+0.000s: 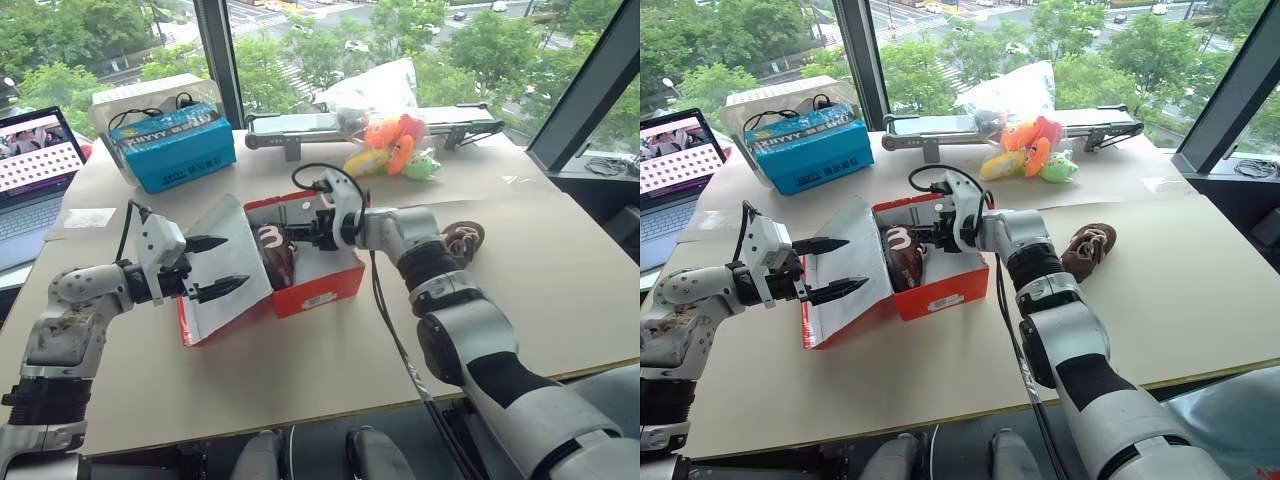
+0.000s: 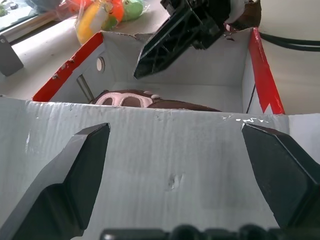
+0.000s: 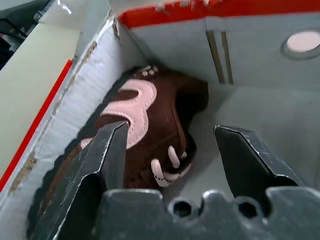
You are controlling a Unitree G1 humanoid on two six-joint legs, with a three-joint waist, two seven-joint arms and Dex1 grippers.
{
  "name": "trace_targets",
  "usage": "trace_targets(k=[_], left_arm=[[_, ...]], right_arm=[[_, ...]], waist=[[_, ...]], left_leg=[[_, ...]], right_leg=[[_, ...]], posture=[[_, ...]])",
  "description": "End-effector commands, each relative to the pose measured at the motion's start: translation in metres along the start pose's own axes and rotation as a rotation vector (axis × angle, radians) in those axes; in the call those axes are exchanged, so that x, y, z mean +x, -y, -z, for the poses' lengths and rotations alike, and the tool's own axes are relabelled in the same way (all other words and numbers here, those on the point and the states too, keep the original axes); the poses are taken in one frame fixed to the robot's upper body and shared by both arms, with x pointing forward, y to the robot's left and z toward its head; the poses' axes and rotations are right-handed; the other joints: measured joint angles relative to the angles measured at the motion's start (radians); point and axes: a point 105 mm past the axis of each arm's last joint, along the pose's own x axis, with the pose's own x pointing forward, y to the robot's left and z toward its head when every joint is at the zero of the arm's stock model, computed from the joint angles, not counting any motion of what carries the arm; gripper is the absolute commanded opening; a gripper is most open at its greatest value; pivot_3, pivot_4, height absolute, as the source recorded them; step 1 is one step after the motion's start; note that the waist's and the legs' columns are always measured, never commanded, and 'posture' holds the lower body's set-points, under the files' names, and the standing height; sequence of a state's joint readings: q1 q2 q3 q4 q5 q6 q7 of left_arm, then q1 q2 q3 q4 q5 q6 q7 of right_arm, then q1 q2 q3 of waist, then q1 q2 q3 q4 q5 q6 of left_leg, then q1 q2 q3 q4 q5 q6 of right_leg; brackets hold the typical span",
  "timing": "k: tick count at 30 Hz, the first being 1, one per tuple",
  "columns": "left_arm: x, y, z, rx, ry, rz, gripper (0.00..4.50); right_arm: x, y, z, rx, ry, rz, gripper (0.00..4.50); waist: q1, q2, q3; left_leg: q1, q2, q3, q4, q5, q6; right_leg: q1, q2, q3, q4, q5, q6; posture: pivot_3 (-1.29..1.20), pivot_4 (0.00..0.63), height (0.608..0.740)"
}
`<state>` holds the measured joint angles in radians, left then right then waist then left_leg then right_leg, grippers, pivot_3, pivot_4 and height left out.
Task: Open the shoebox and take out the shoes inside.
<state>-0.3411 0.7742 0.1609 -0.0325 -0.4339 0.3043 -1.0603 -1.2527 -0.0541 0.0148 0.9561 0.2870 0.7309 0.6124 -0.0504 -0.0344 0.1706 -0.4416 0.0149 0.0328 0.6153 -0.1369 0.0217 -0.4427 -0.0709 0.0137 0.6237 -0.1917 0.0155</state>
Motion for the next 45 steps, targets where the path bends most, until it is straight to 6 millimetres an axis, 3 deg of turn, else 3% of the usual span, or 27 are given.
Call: trace_targets(k=[1, 7, 15, 17, 26, 34, 45], left_arm=[[-0.004, -0.001, -0.015, 0.045, 0.036, -0.012, 4.50], [-0.004, -0.001, -0.013, 0.047, 0.032, -0.012, 4.50], [-0.002, -0.002, -0.013, 0.048, 0.033, -0.016, 4.50], [-0.002, -0.002, -0.013, 0.048, 0.033, -0.016, 4.50], [-0.002, -0.003, -0.012, 0.048, 0.031, -0.020, 4.50], [-0.001, -0.005, -0.011, 0.050, 0.029, -0.020, 4.50], [0.000, -0.003, -0.011, 0.045, 0.030, -0.009, 4.50]], right_arm=[[0.004, -0.013, -0.011, 0.002, 0.030, -0.054, 3.30], [0.013, -0.027, -0.008, 0.058, 0.011, -0.107, 3.30], [0.018, -0.018, 0.008, 0.096, -0.013, -0.069, 3.30], [0.017, -0.017, 0.008, 0.099, -0.012, -0.064, 3.05], [0.016, -0.014, 0.003, 0.112, 0.011, -0.044, 0.05], [0.015, -0.013, -0.001, 0.113, 0.025, -0.035, 0.01], [-0.013, -0.024, -0.068, 0.018, 0.198, -0.017, 0.01]], waist=[[0.001, 0.000, 0.000], [0.001, 0.000, 0.000], [0.002, 0.000, 0.000], [0.002, 0.000, 0.000], [0.002, 0.000, 0.000], [0.003, 0.000, 0.000], [0.005, 0.000, 0.000]], left_leg=[[0.000, 0.000, 0.000, 0.000, 0.000, 0.000], [0.000, 0.000, 0.000, 0.000, 0.000, 0.000], [0.000, 0.000, 0.000, 0.000, 0.000, 0.000], [0.000, 0.000, 0.000, 0.000, 0.000, 0.000], [0.000, 0.000, 0.000, 0.000, 0.000, 0.000], [0.001, 0.000, 0.000, 0.000, 0.000, 0.000], [0.000, 0.000, 0.000, 0.000, 0.000, 0.000]], right_leg=[[0.000, 0.000, 0.000, 0.000, 0.000, 0.000], [0.000, 0.000, 0.000, 0.000, 0.000, 0.000], [0.000, 0.000, 0.000, 0.000, 0.000, 0.000], [0.000, 0.000, 0.000, 0.000, 0.000, 0.000], [0.000, 0.000, 0.000, 0.000, 0.000, -0.001], [0.000, 0.000, 0.000, 0.001, 0.000, -0.001], [0.000, 0.000, 0.000, 0.000, 0.000, 0.000]], posture=[[0.00, 0.150, 0.740], [0.00, 0.150, 0.740], [0.00, 0.150, 0.740], [0.00, 0.150, 0.740], [0.00, 0.150, 0.740], [0.00, 0.150, 0.740], [0.00, 0.150, 0.740]])
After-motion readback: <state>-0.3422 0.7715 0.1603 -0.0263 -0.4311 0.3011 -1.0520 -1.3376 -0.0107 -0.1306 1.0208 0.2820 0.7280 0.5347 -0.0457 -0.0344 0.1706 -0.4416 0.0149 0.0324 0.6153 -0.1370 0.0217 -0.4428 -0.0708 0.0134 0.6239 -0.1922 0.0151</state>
